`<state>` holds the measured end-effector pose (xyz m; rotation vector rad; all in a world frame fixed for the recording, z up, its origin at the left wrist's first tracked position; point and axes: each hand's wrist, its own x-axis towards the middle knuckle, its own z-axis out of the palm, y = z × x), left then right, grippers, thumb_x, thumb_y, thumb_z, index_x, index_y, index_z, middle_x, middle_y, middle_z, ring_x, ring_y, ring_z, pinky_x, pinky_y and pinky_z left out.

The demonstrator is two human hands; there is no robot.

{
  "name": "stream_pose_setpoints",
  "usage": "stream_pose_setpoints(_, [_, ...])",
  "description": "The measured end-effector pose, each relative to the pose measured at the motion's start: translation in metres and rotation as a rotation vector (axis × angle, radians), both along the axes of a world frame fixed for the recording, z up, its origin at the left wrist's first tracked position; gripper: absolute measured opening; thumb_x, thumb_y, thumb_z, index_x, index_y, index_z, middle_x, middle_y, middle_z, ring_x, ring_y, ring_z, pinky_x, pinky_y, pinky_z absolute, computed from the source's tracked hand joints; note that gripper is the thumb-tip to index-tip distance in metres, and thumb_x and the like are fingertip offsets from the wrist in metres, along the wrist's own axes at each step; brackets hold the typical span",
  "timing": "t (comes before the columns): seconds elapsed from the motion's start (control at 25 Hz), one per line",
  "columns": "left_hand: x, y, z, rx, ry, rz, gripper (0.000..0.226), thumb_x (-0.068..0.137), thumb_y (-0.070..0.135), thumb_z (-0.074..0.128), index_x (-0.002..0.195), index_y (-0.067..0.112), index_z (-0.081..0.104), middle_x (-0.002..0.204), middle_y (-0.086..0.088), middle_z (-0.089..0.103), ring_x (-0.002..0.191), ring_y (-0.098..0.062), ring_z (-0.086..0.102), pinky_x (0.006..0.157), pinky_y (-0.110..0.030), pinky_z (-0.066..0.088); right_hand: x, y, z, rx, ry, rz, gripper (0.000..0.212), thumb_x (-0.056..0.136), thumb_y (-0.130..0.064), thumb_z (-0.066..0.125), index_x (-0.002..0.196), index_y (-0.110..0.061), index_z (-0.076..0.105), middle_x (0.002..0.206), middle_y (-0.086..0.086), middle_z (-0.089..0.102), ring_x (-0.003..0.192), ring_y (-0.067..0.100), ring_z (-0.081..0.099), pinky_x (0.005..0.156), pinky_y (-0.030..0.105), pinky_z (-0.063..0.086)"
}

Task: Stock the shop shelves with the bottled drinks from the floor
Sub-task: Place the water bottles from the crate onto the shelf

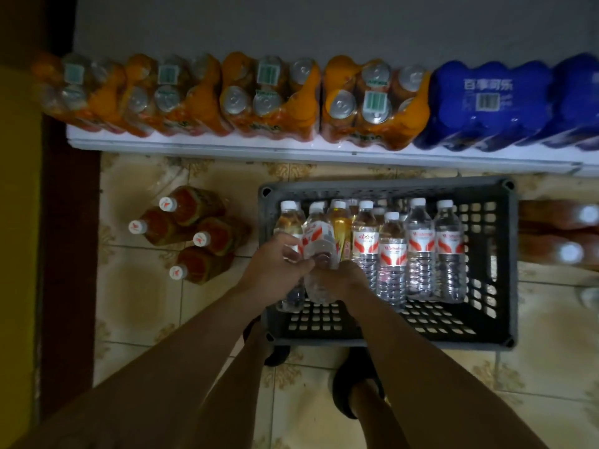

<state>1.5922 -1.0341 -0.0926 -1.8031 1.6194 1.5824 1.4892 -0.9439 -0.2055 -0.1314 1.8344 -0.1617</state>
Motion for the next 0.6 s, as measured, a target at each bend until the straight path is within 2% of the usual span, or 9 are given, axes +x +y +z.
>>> stream_pose_setpoints(0.08, [-0.003,0.005,0.022,0.002,0.015,0.035,0.019,0.087,0.03,0.071,0.091,0.032,0.052,0.093,0.012,0.061,0.083,-0.001,0.057,0.065,-0.016,0.041,-0.02,0.003,0.039,-0.048,-0.187,-0.212,0.058,0.075,-0.046,0.079,0.116,-0.007,0.064,0.104,0.007,0.072,0.088,0.021,0.069,0.068,0.027,0.053])
stream_pose_setpoints(0.16, [-0.006,0.005,0.049,0.034,0.035,0.118,0.024,0.085,0.035,0.073,0.098,0.031,0.053,0.095,0.012,0.06,0.083,0.001,0.056,0.067,-0.019,0.045,-0.035,0.013,0.091,-0.13,-0.314,-0.259,0.05,0.076,-0.04,0.081,0.113,-0.009,0.068,0.097,0.005,0.075,0.087,0.022,0.073,0.071,0.029,0.056])
stream_pose_setpoints(0.24, [-0.009,-0.001,0.077,0.067,0.055,0.225,0.039,0.079,0.043,0.076,0.106,0.029,0.051,0.102,0.011,0.061,0.089,-0.004,0.059,0.082,-0.032,0.053,-0.043,0.022,0.143,-0.234,-0.365,-0.216,0.04,0.08,-0.036,0.078,0.112,-0.013,0.069,0.098,0.002,0.076,0.088,0.018,0.073,0.074,0.03,0.057])
stream_pose_setpoints(0.32, [-0.015,-0.014,0.116,0.087,0.083,0.265,0.051,0.072,0.051,0.078,0.109,0.03,0.048,0.102,0.014,0.059,0.094,-0.007,0.059,0.093,-0.042,0.052,-0.051,0.022,0.198,-0.333,-0.376,-0.172,0.027,0.085,-0.025,0.075,0.111,-0.017,0.069,0.098,-0.002,0.076,0.088,0.013,0.072,0.069,0.024,0.055])
stream_pose_setpoints(0.36, [-0.018,-0.021,0.135,0.095,0.129,0.271,0.055,0.068,0.052,0.08,0.109,0.03,0.049,0.103,0.014,0.061,0.097,-0.009,0.06,0.094,-0.043,0.051,-0.054,0.019,0.222,-0.379,-0.404,-0.161,0.026,0.085,-0.019,0.075,0.11,-0.017,0.069,0.098,-0.003,0.076,0.089,0.012,0.072,0.068,0.022,0.054])
stream_pose_setpoints(0.44, [-0.022,-0.033,0.177,0.108,0.271,0.268,0.052,0.066,0.046,0.08,0.11,0.028,0.059,0.105,0.009,0.068,0.099,-0.014,0.066,0.091,-0.04,0.053,-0.055,0.006,0.263,-0.471,-0.454,-0.104,0.036,0.082,-0.016,0.078,0.115,-0.015,0.067,0.105,-0.001,0.075,0.098,0.015,0.071,0.078,0.025,0.056])
stream_pose_setpoints(0.52, [-0.019,-0.044,0.215,0.042,0.398,0.333,0.045,0.071,0.033,0.081,0.112,0.023,0.064,0.102,0.001,0.074,0.097,-0.019,0.07,0.086,-0.037,0.056,-0.049,-0.013,0.295,-0.548,-0.432,0.007,0.046,0.073,-0.023,0.082,0.115,-0.017,0.065,0.11,0.0,0.073,0.104,0.018,0.068,0.09,0.034,0.055])
stream_pose_setpoints(0.6, [-0.01,-0.056,0.249,-0.082,0.467,0.42,0.036,0.074,0.022,0.081,0.108,0.019,0.066,0.095,0.0,0.075,0.089,-0.017,0.072,0.075,-0.031,0.057,-0.042,-0.04,0.323,-0.609,-0.414,0.088,0.052,0.066,-0.03,0.084,0.113,-0.022,0.064,0.112,0.0,0.072,0.106,0.019,0.068,0.097,0.046,0.053])
